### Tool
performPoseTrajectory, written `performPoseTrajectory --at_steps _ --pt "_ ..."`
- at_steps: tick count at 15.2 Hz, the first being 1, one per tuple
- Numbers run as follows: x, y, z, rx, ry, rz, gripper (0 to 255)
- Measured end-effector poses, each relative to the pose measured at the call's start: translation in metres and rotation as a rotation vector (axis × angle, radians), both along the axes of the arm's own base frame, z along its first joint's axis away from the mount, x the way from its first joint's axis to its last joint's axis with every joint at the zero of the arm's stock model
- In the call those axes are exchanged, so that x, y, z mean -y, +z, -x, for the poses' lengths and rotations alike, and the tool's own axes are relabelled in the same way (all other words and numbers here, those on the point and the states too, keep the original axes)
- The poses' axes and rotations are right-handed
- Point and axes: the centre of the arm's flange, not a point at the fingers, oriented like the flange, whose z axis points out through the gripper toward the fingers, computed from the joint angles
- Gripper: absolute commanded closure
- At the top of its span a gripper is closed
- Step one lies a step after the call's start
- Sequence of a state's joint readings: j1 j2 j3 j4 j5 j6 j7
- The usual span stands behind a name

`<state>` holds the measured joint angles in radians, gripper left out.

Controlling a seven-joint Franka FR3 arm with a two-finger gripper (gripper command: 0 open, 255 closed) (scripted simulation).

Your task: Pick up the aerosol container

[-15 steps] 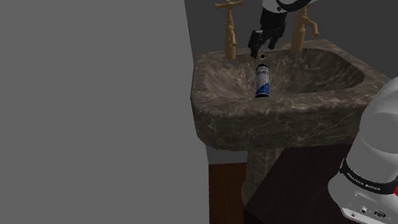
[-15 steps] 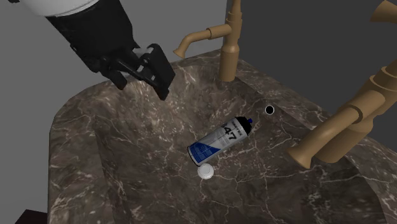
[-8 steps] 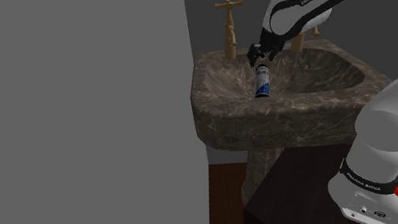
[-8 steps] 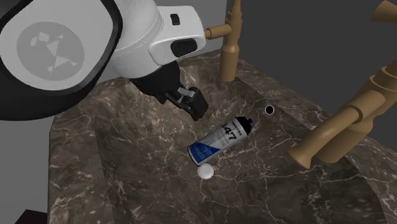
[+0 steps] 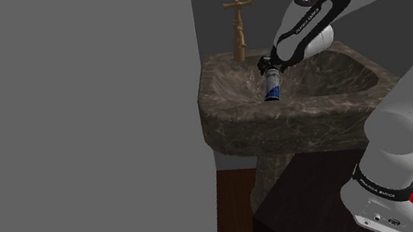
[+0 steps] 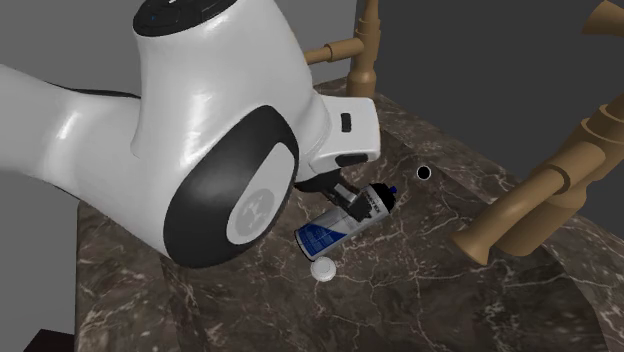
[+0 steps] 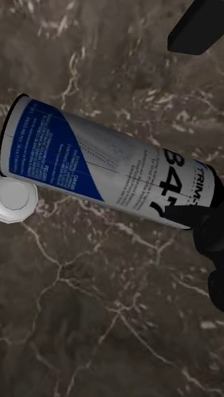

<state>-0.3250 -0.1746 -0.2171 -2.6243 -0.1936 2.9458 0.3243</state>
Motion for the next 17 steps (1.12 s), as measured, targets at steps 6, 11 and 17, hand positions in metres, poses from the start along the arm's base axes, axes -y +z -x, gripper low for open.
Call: performPoseTrajectory --at_steps 6,11,17 --pt "0.025 -0.041 -0.005 0.050 -0.095 -0.004 0" --pt "0.026 -0.067 -0.005 0.052 -0.098 -0.003 0" --pt "0.026 -0.071 -0.005 0.054 -0.098 -0.003 255"
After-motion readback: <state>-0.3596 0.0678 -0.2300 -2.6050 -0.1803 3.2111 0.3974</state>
